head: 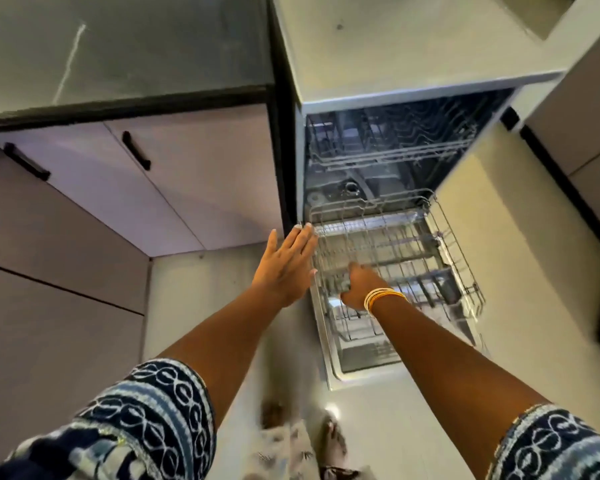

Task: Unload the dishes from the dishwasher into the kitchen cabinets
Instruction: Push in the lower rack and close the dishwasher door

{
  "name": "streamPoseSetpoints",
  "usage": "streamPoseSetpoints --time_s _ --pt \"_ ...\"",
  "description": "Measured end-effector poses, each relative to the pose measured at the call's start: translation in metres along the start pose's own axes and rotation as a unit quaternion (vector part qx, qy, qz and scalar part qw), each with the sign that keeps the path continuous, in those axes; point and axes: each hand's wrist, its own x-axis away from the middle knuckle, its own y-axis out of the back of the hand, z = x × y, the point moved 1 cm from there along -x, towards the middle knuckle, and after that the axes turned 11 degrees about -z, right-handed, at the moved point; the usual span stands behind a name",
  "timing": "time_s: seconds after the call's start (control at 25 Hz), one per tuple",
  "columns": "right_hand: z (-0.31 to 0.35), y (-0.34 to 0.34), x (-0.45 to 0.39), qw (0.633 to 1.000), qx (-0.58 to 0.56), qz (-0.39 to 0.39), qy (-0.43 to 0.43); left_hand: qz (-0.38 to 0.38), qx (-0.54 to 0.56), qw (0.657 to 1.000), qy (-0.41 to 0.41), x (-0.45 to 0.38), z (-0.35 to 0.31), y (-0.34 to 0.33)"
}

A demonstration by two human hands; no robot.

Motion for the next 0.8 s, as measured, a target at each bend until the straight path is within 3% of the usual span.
streamPoseSetpoints --time_s 0.24,0.4,0.6,0.8 --pt "-0.092 -0.060 0.024 0.986 -0.100 -0.023 -0.132 0.026 0.045 0.998 -0.036 0.013 -0.075 -0.050" --pt "-0.144 -0.133 0.010 0.937 -0.214 -0.041 -0.273 0.055 0.040 0.995 -0.069 0.023 -0.110 -0.131" --pt "-0.200 -0.229 -0.040 0.837 -0.373 -0.089 -0.390 0.055 0.046 0.994 -0.084 0.017 -0.136 -0.248" --pt "-0.241 -0.303 -0.099 0.696 -0.565 -0.134 -0.424 0.068 0.068 0.992 -0.082 0.009 -0.150 -0.355"
